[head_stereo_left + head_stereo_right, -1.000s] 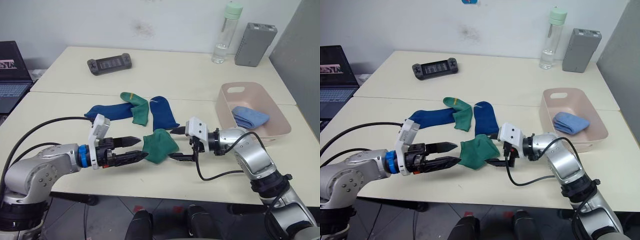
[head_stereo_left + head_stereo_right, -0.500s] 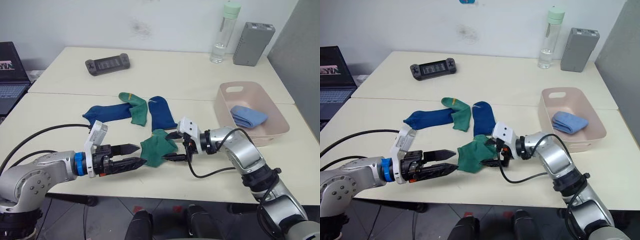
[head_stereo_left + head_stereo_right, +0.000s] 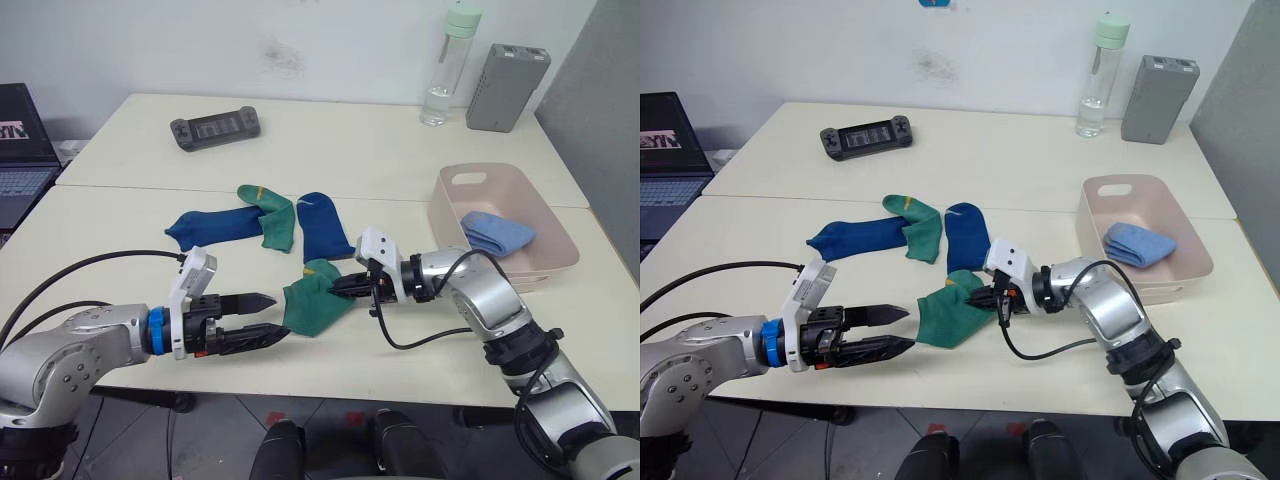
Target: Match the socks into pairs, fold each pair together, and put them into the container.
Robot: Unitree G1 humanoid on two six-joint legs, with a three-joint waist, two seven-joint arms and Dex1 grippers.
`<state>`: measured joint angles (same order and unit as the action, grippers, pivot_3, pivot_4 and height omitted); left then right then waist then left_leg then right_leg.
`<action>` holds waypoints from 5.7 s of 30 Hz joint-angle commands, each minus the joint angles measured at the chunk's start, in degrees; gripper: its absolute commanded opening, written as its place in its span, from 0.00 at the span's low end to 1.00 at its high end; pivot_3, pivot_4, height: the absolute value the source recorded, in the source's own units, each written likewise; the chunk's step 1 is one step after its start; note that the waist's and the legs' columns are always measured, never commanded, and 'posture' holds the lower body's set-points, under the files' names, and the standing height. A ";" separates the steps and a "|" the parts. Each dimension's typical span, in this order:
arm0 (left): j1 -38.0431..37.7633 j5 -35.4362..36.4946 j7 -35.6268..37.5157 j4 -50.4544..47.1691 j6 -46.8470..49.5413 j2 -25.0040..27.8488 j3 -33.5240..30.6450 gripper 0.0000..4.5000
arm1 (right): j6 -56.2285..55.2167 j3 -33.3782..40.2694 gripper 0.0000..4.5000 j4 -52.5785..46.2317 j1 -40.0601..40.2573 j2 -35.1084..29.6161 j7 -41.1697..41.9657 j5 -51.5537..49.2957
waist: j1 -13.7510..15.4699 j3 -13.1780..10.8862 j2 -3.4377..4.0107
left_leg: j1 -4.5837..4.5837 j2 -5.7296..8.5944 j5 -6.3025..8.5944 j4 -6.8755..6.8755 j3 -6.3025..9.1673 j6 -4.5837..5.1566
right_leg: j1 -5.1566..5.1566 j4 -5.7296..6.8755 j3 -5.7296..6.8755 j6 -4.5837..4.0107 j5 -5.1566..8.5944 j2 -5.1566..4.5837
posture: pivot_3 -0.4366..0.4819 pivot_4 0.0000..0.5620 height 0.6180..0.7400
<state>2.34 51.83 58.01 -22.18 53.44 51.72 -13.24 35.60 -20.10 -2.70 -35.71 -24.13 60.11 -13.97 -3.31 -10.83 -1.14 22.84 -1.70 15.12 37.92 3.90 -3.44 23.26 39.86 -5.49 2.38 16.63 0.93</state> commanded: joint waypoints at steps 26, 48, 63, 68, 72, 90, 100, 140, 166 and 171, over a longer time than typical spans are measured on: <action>21.33 -22.33 6.96 18.83 -20.16 -7.39 16.64 1.00 | -31.62 2.97 0.00 -5.01 15.71 -15.41 15.74 -0.22 | 0.39 -0.02 -0.04 | 0.04 0.03 0.00 0.03 -0.09 0.01 | -0.07 -0.16 0.00 0.03 0.09 0.01 | 0.48 0.27 1.00; 38.83 -43.62 13.10 48.04 -42.30 -24.73 31.32 0.37 | -42.64 3.82 0.00 -2.18 14.65 -12.76 15.37 0.99 | 0.13 -0.02 -0.04 | 0.01 0.08 0.00 0.08 -0.01 0.02 | -0.06 0.05 -0.01 0.03 0.06 0.03 | 0.48 0.27 1.00; 18.51 -36.52 -0.04 17.00 -23.55 -18.45 16.55 0.00 | -33.84 5.43 0.00 -2.85 11.77 -9.66 13.41 -4.40 | 0.04 -0.02 -0.04 | 0.00 0.04 0.00 0.08 0.17 0.01 | -0.08 0.11 0.08 0.03 0.06 0.00 | 0.48 0.27 1.00; 9.01 -32.40 -5.83 6.41 -16.78 -16.98 9.44 0.00 | -34.48 5.56 0.00 2.33 10.32 -7.40 12.79 -3.67 | 0.08 -0.02 -0.04 | -0.02 0.02 0.00 0.07 0.17 0.01 | -0.10 0.11 0.09 0.02 0.07 -0.01 | 0.48 0.27 1.00; 6.71 -31.92 -9.60 4.16 -15.22 -18.49 9.38 0.00 | -36.08 4.97 0.14 6.34 8.40 -4.77 13.83 -3.10 | 0.32 -0.02 -0.04 | -0.02 0.05 0.00 0.09 0.16 0.01 | -0.12 0.11 0.08 0.03 0.06 -0.02 | 0.48 0.27 1.00; 2.94 -27.15 -17.92 -0.85 -11.90 -20.11 6.19 0.00 | -17.42 11.86 0.99 -13.68 20.11 -11.22 0.74 -6.57 | 0.42 -0.01 -0.04 | 0.01 0.03 0.00 0.05 0.19 0.00 | -0.11 0.10 0.08 0.02 0.06 -0.03 | 0.48 0.27 1.00; 2.37 -25.68 -20.96 -2.11 -10.14 -20.87 8.01 0.00 | -3.33 0.07 0.99 -20.25 15.78 -1.60 -10.16 -2.81 | 0.09 0.00 -0.04 | -0.04 0.06 -0.16 0.06 0.15 -0.26 | -0.11 0.09 0.02 0.06 0.06 0.01 | 0.48 0.27 1.00; -7.00 -21.25 -25.84 -7.80 -10.10 -20.48 1.61 0.00 | -12.98 11.58 0.01 -3.18 16.88 -2.23 -2.82 -8.30 | 0.06 0.00 -0.06 | -0.02 0.05 -0.15 0.01 0.14 -0.25 | -0.10 0.06 0.03 0.04 0.07 0.00 | 0.48 0.27 1.00; -10.87 -31.97 0.25 8.12 -45.52 -4.04 -1.27 0.72 | -40.63 3.03 0.99 -5.13 13.88 -16.42 7.83 9.34 | 0.19 0.00 -0.05 | -0.04 0.02 -0.14 -0.10 -0.09 -0.24 | -0.05 -0.14 -0.03 0.22 0.25 -0.02 | 0.48 0.27 1.00; -6.74 -40.62 6.00 15.27 -62.27 -2.21 6.78 0.72 | -47.32 0.05 0.99 -1.85 12.80 -15.78 10.55 10.66 | 0.53 -0.01 -0.05 | 0.00 0.01 -0.13 -0.11 -0.11 -0.22 | -0.08 -0.29 -0.04 0.00 0.08 -0.03 | 0.48 0.27 1.00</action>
<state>-6.20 13.53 62.76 -7.96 -3.24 49.04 -8.06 -9.37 -19.82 -4.11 -21.84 -40.13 69.99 -3.45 -2.78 -10.84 -1.18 22.85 -1.69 14.99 37.82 3.80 -3.67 23.18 39.58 -5.52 2.39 16.71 0.90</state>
